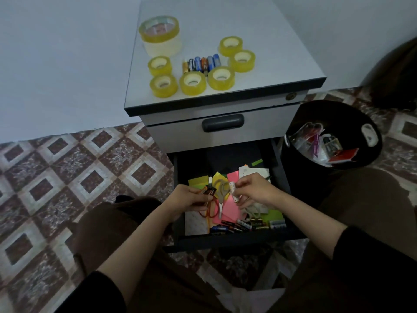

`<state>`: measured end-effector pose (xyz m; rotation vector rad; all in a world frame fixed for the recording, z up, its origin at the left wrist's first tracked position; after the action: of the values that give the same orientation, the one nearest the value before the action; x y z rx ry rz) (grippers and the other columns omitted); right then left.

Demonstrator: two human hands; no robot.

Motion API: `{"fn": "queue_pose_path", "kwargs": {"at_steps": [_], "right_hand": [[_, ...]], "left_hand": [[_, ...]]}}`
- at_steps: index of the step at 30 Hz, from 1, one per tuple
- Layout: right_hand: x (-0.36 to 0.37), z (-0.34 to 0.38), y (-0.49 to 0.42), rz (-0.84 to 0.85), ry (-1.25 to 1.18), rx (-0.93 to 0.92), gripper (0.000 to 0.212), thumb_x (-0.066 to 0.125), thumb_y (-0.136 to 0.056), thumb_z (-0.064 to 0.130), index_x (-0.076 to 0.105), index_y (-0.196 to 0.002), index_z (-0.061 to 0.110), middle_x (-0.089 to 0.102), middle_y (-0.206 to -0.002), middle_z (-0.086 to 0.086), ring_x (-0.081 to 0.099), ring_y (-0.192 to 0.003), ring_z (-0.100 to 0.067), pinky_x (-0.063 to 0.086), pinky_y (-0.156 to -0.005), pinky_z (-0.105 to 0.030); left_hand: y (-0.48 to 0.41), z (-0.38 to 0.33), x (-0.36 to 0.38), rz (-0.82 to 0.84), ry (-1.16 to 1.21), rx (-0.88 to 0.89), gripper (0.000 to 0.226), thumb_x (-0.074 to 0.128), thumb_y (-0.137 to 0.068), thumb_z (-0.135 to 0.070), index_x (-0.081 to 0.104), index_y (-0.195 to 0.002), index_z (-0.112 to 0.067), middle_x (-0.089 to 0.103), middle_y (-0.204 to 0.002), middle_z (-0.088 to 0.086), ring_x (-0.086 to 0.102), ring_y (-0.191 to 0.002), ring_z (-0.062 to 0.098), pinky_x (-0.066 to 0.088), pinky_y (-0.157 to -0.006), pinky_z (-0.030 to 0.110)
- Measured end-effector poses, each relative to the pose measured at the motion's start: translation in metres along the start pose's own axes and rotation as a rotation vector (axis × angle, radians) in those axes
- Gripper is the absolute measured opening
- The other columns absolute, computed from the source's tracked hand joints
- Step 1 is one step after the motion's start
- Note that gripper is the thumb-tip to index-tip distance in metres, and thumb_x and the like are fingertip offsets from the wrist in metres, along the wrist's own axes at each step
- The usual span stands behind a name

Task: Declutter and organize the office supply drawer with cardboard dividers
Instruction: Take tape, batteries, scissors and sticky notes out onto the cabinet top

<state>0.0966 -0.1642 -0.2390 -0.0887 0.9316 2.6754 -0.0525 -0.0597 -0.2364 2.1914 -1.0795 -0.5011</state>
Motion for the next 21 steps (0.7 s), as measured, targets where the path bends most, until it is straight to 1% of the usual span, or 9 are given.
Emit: {"fn": "queue_pose_path", "kwargs": {"at_steps": [3, 4, 6, 7, 9, 12, 15, 17, 21], "right_hand": [[-0.004, 0.008, 0.011, 0.006, -0.037, -0.022, 0.020, 0.060, -0.084, -0.005, 0.057, -0.067, 0.005, 0.061, -0.062, -0.012, 0.065, -0.054, -0.019, 0.060, -0.064, -0.036], [-0.006, 0.013, 0.015, 0.007, -0.044, -0.030, 0.019, 0.060, -0.084, -0.005, 0.057, -0.068, 0.005, 0.061, -0.061, -0.011, 0.065, -0.053, -0.019, 0.060, -0.063, -0.035], [-0.013, 0.026, 0.021, 0.009, -0.053, -0.049, 0.017, 0.061, -0.084, -0.006, 0.057, -0.071, 0.005, 0.061, -0.061, -0.011, 0.064, -0.051, -0.017, 0.059, -0.057, -0.031], [-0.016, 0.035, 0.023, 0.010, -0.059, -0.062, 0.015, 0.061, -0.084, -0.006, 0.057, -0.073, 0.004, 0.060, -0.062, -0.012, 0.064, -0.049, -0.016, 0.058, -0.054, -0.028], [-0.024, 0.055, 0.028, 0.001, -0.078, -0.099, 0.012, 0.061, -0.084, -0.006, 0.058, -0.079, 0.004, 0.061, -0.063, -0.013, 0.063, -0.046, -0.016, 0.056, -0.049, -0.026], [-0.037, 0.091, 0.033, -0.033, -0.099, -0.169, 0.021, 0.062, -0.082, -0.006, 0.057, -0.093, 0.011, 0.062, -0.065, -0.012, 0.061, -0.042, -0.015, 0.052, -0.043, -0.023], [-0.052, 0.129, 0.038, -0.091, -0.035, -0.253, 0.024, 0.064, -0.082, -0.003, 0.056, -0.099, 0.012, 0.061, -0.064, -0.008, 0.055, -0.038, -0.010, 0.036, -0.033, -0.017], [-0.063, 0.153, 0.040, -0.134, -0.008, -0.300, 0.024, 0.067, -0.080, -0.001, 0.059, -0.100, 0.010, 0.061, -0.065, -0.006, 0.051, -0.039, -0.009, 0.030, -0.034, -0.016], [-0.083, 0.196, 0.043, -0.191, -0.009, -0.364, 0.025, 0.069, -0.079, 0.001, 0.061, -0.102, 0.010, 0.061, -0.067, -0.006, 0.046, -0.039, -0.008, 0.029, -0.035, -0.016]], "left_hand": [[0.009, -0.009, 0.004, -0.011, -0.031, 0.011, 0.015, 0.071, -0.079, -0.007, 0.070, -0.090, 0.003, 0.068, -0.077, 0.006, 0.065, -0.068, 0.010, 0.054, -0.059, 0.018], [0.011, -0.015, 0.005, -0.029, -0.069, 0.023, 0.018, 0.072, -0.079, -0.010, 0.070, -0.093, 0.002, 0.068, -0.080, 0.006, 0.065, -0.069, 0.008, 0.053, -0.060, 0.016], [0.015, -0.030, 0.006, -0.063, -0.138, 0.066, 0.021, 0.073, -0.078, -0.014, 0.071, -0.095, -0.002, 0.067, -0.080, 0.005, 0.062, -0.064, 0.004, 0.048, -0.055, 0.010], [0.017, -0.039, 0.007, -0.068, -0.148, 0.088, 0.020, 0.073, -0.078, -0.015, 0.072, -0.093, -0.003, 0.066, -0.078, 0.004, 0.060, -0.062, 0.004, 0.046, -0.054, 0.009], [0.023, -0.060, 0.010, -0.053, -0.141, 0.130, 0.013, 0.073, -0.078, -0.015, 0.073, -0.087, -0.006, 0.065, -0.072, 0.000, 0.060, -0.062, 0.003, 0.047, -0.056, 0.010], [0.038, -0.099, 0.012, -0.017, -0.100, 0.206, 0.004, 0.072, -0.077, -0.011, 0.071, -0.080, -0.008, 0.065, -0.062, -0.005, 0.062, -0.058, 0.000, 0.049, -0.057, 0.012], [0.053, -0.144, 0.004, -0.038, -0.080, 0.285, 0.003, 0.072, -0.077, -0.008, 0.071, -0.079, -0.006, 0.065, -0.059, -0.003, 0.061, -0.055, 0.002, 0.050, -0.056, 0.012], [0.061, -0.173, -0.002, -0.051, -0.087, 0.332, 0.006, 0.073, -0.076, -0.010, 0.071, -0.079, -0.005, 0.067, -0.062, -0.001, 0.061, -0.056, 0.003, 0.051, -0.057, 0.011], [0.067, -0.220, -0.020, -0.110, -0.098, 0.390, 0.007, 0.073, -0.075, -0.011, 0.070, -0.075, -0.004, 0.068, -0.062, 0.000, 0.062, -0.055, 0.004, 0.050, -0.055, 0.011]]}}
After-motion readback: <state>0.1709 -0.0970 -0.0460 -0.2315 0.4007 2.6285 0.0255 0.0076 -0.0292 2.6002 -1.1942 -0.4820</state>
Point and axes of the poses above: each hand's wrist, its own y-axis away from the middle knuckle, its own x-axis out of the palm, z = x × y, the point moved 6 cm from there along -y, towards the middle knuckle
